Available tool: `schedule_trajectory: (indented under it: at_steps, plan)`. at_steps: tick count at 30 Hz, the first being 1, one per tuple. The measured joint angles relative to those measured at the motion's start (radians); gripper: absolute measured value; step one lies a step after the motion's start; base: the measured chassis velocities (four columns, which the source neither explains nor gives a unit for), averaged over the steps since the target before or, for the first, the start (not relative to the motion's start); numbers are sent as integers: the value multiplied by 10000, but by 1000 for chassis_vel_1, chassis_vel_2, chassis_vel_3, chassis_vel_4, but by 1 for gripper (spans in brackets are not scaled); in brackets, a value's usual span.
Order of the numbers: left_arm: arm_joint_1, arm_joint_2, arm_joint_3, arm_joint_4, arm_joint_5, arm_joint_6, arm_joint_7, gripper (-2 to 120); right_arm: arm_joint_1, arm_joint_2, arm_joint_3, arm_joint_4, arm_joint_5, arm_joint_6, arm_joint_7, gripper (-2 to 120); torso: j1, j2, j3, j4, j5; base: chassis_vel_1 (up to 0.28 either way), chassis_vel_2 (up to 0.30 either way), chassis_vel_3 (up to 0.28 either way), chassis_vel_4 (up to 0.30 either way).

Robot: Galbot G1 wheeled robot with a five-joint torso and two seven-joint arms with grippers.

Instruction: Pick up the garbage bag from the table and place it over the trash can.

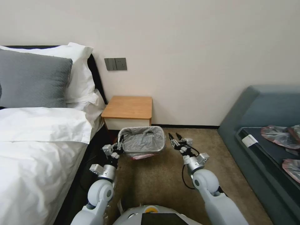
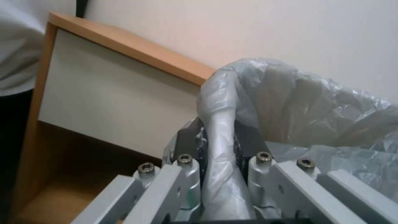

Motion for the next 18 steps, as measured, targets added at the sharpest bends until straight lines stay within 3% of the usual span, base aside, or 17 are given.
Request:
schedule_trajectory:
  at_steps: [3,6,7,11,12,16,18]
  plan:
    - [-13,33,6,55,236,-9,-21,9,103,-626,-86,517,154,-3,44,73,0,0,0,0,3,0,0,0,0]
    - [-72,87,57,185,717,-80,17,9,789,-1994,-337,1408,826,-311,12,89,0,0,0,3,1,0,0,0,0]
    - [-72,87,57,185,717,-80,17,9,789,-1994,-337,1408,826,-311,12,89,0,0,0,3,1,0,0,0,0]
    - [-203,156,215,267,1024,-88,67,9,1569,-4116,-836,2059,1661,-857,-481,100,0,0,0,-4,-3,0,0,0,0]
    - [-203,156,215,267,1024,-88,67,9,1569,-4116,-836,2059,1661,-857,-481,100,0,0,0,-4,-3,0,0,0,0]
    - [-280,146,314,344,1273,-109,165,9,2834,-5028,-1999,2001,1974,-1084,-641,100,0,0,0,3,3,0,0,0,0]
    - [-340,113,381,358,1356,-111,178,9,4097,-5325,-3453,1743,2157,-1254,-645,100,0,0,1,1,2,0,0,0,0]
